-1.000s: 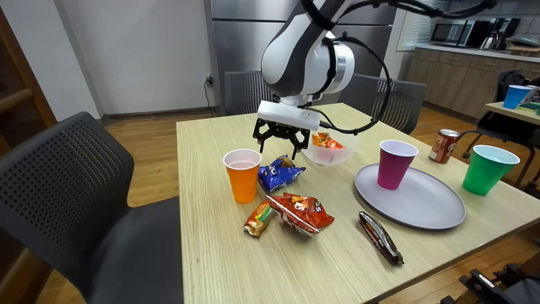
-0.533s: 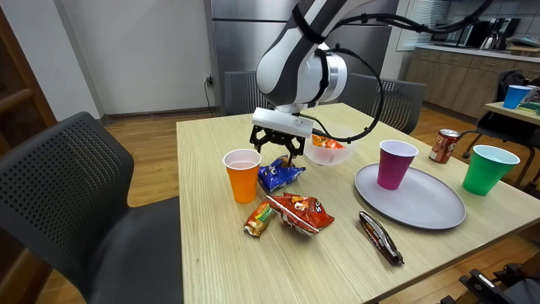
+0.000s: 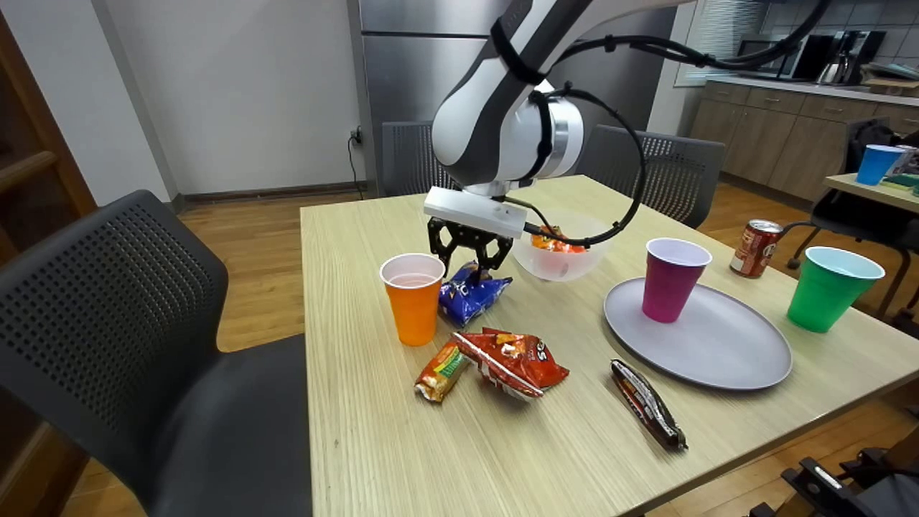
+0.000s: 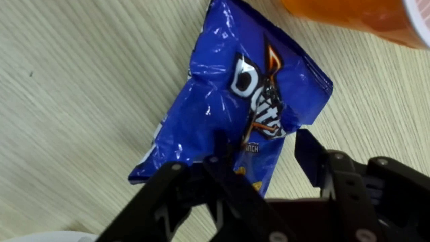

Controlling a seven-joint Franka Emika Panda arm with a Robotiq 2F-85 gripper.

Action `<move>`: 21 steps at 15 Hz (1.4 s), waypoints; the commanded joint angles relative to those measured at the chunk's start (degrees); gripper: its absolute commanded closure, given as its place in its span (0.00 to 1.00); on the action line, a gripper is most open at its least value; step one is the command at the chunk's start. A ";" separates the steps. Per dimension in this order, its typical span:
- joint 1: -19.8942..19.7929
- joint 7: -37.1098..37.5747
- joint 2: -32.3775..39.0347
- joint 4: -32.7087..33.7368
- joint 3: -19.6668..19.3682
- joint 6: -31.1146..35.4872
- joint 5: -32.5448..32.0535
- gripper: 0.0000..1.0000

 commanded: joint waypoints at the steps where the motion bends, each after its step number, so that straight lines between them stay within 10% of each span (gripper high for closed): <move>1: 0.62 1.62 0.75 2.29 -0.50 -1.94 0.70 0.73; 5: 0.53 1.79 0.73 2.54 -0.57 -1.87 0.70 1.00; 21: -1.12 0.95 -6.01 1.00 0.04 2.64 2.68 1.00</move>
